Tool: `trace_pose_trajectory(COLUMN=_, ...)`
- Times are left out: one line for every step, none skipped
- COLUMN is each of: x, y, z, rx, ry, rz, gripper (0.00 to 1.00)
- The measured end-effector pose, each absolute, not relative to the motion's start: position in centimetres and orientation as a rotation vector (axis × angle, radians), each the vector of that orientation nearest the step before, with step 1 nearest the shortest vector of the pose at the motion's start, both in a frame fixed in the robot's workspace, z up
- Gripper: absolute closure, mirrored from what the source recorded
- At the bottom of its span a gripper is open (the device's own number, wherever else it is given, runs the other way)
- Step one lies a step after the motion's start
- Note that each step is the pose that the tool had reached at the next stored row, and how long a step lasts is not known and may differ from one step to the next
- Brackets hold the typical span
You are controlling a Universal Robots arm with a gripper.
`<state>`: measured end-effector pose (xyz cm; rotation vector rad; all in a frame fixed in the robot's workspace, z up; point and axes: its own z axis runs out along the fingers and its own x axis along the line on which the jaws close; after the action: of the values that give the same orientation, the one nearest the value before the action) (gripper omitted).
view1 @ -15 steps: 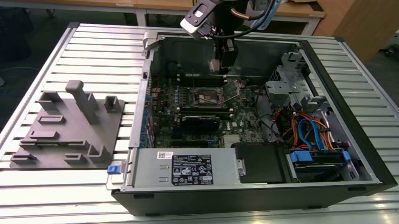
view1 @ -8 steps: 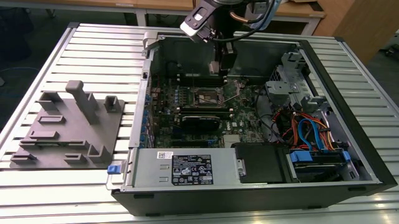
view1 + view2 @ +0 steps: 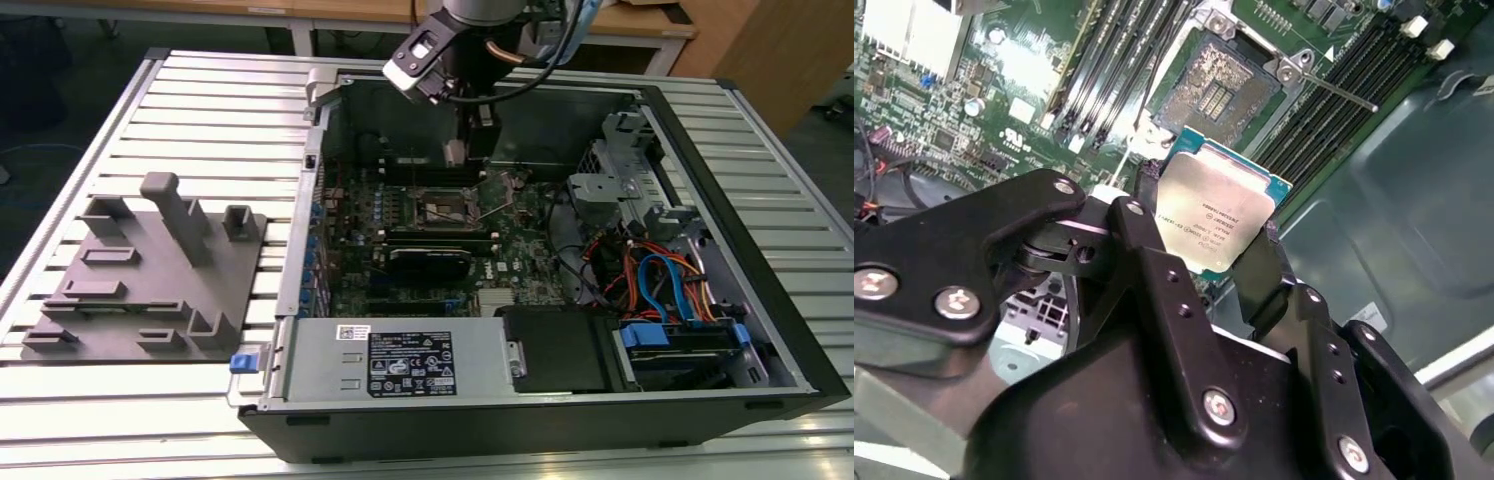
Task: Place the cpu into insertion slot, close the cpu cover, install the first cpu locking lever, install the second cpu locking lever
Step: 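Place the cpu into insertion slot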
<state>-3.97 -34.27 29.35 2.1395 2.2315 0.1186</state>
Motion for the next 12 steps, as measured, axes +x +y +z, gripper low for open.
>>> trace_pose_trajectory(x=-4.02, y=-34.27, z=29.27, rx=2.14, ry=2.231, rz=0.119, gripper=0.46)
trace_pose_trajectory(x=-4.02, y=-34.27, z=29.24, rx=2.14, ry=2.231, rz=0.118, gripper=0.46)
trace_pose_trajectory(x=-4.02, y=-34.27, z=29.24, rx=2.14, ry=2.231, rz=0.118, gripper=0.46)
trace_pose_trajectory(x=-4.02, y=-34.28, z=29.24, rx=2.14, ry=2.231, rz=0.118, gripper=0.46)
trace_pose_trajectory(x=-4.02, y=-34.27, z=29.19, rx=2.14, ry=2.231, rz=0.119, gripper=0.46)
trace_pose_trajectory(x=-4.02, y=-34.27, z=29.17, rx=2.14, ry=2.231, rz=0.118, gripper=0.46)
trace_pose_trajectory(x=-4.02, y=-34.27, z=29.17, rx=2.14, ry=2.231, rz=0.118, gripper=0.46)
trace_pose_trajectory(x=-4.02, y=-34.27, z=29.17, rx=2.14, ry=2.231, rz=0.118, gripper=0.46)
trace_pose_trajectory(x=-4.02, y=-34.27, z=29.16, rx=2.14, ry=2.231, rz=0.118, gripper=0.46)
trace_pose_trajectory(x=-4.02, y=-34.27, z=29.16, rx=2.14, ry=2.231, rz=0.118, gripper=0.46)
trace_pose_trajectory(x=-4.02, y=-34.27, z=29.16, rx=2.14, ry=2.231, rz=0.118, gripper=0.46)
trace_pose_trajectory(x=-4.02, y=-34.27, z=29.16, rx=2.14, ry=2.231, rz=0.118, gripper=0.46)
